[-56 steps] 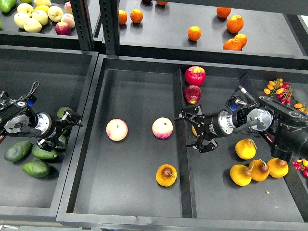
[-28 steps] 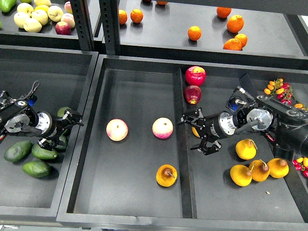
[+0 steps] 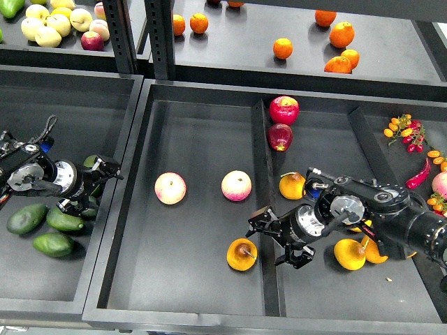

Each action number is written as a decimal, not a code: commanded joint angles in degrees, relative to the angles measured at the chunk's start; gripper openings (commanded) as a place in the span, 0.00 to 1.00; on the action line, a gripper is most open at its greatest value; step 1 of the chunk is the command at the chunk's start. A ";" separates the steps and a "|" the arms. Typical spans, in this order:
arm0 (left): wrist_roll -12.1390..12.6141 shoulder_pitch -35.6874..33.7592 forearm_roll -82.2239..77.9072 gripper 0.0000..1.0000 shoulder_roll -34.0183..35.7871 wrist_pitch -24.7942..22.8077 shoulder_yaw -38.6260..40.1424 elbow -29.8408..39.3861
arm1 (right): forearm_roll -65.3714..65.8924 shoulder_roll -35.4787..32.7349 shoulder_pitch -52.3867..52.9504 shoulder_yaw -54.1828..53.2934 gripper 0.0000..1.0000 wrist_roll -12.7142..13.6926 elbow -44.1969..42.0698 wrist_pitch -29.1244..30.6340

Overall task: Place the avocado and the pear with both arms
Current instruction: 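Lower the right gripper onto the orange-yellow pear and grasp it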

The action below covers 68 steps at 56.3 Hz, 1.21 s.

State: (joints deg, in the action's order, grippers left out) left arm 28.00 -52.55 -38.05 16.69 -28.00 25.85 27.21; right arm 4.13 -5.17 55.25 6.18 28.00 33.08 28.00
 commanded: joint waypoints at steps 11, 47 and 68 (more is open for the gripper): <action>0.00 0.08 0.00 0.99 0.01 0.00 -0.01 0.04 | 0.00 2.18 -1.11 -0.02 0.99 0.00 -2.58 0.00; 0.00 0.69 0.00 0.99 0.10 0.00 0.08 0.13 | -0.97 4.02 -1.99 -1.43 0.79 0.00 -5.04 0.00; 0.00 1.13 0.00 0.99 0.01 0.00 0.61 0.04 | -7.03 3.32 -2.51 -1.26 0.58 0.00 -5.39 0.00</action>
State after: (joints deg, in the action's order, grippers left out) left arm 28.00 -51.44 -38.04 16.79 -27.99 26.43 27.28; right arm -1.05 -1.73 52.92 4.90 28.01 27.82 28.00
